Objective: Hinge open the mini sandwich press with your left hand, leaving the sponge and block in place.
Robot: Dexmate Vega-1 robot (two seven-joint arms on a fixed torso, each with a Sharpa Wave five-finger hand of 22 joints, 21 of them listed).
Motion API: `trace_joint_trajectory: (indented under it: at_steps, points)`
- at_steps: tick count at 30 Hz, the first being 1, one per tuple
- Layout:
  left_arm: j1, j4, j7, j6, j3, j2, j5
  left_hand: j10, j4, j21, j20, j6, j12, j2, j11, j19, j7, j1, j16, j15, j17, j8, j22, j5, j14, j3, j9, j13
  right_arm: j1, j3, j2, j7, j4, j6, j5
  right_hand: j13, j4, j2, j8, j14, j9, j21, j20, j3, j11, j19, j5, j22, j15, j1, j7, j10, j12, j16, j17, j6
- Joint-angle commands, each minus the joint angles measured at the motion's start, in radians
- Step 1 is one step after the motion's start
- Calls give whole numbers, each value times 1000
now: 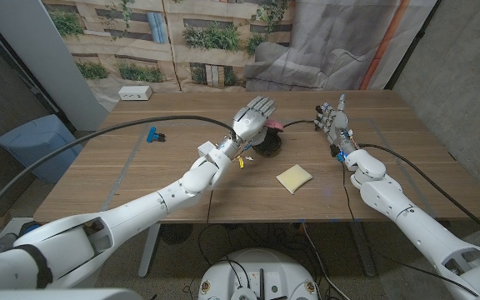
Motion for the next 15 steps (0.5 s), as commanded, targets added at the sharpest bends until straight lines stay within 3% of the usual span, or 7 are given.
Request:
trace_joint_trajectory:
  at_steps: [1, 15]
  points:
    - [-34, 33, 8, -12, 18, -24, -3, -1, -1, -3, -25, 9, 0, 0, -3, 11, 0, 15, -2, -9, 0, -7, 0, -2, 8, -5, 4, 1, 0, 0, 0, 0, 0, 0, 0, 5, -1, 90, 4, -5, 5, 4, 10, -4, 3, -1, 6, 4, -22, 3, 2, -6, 6, 3, 4, -6]
    - [-81, 92, 17, -25, 43, -54, -14, -1, -1, -3, -26, 15, 0, 1, -5, 12, -2, 20, -3, -9, 0, -7, 0, -1, 7, -12, 4, 1, 1, 0, 1, 1, 2, 1, 0, 5, -1, 90, 4, -5, 5, 4, 9, -4, 5, -2, 6, 4, -23, 3, 1, -7, 5, 3, 4, -5]
